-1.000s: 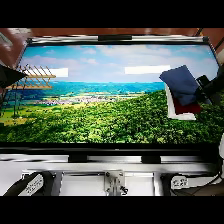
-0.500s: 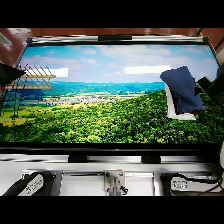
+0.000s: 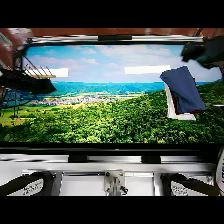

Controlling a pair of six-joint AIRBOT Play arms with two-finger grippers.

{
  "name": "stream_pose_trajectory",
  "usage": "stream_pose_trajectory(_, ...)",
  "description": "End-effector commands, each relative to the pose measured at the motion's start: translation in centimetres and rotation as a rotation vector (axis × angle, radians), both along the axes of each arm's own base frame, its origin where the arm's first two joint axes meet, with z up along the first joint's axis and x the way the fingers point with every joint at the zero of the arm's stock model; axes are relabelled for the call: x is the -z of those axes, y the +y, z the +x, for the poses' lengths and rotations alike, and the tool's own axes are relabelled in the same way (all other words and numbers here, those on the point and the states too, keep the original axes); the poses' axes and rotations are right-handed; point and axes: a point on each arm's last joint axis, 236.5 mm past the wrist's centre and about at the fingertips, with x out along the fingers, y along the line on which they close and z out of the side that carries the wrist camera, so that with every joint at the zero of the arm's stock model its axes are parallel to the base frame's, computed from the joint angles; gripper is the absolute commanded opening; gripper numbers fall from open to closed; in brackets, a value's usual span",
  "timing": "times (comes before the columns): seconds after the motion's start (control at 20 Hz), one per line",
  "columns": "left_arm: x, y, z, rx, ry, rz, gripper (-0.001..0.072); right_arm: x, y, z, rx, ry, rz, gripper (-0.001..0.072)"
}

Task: Fold the shirts.

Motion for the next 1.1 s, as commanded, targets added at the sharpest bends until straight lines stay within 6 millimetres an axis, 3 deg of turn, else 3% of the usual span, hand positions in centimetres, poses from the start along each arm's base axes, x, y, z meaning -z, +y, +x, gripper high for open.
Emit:
stream_pose_trajectory(0.0, 4.6, 0.9, -1.9, -0.037, 0.168, 0.254, 0.0551, 7.4, 7.4, -3.9, -0.197, 0.348, 0.04, 0.0591)
stream_pose_trajectory(0.15, 4.8, -0.5, -2.3, 0.007, 0.17, 0.281, 0.055, 9.4, 8.2, -4.5, -0.212, 0.432, 0.057, 0.0591)
stream_pose_trajectory(1.05, 4.9, -0.9, -2.5, 0.019, 0.171, 0.283, 0.0549, 9.3, 8.2, -4.3, -0.212, 0.422, 0.056, 0.0591)
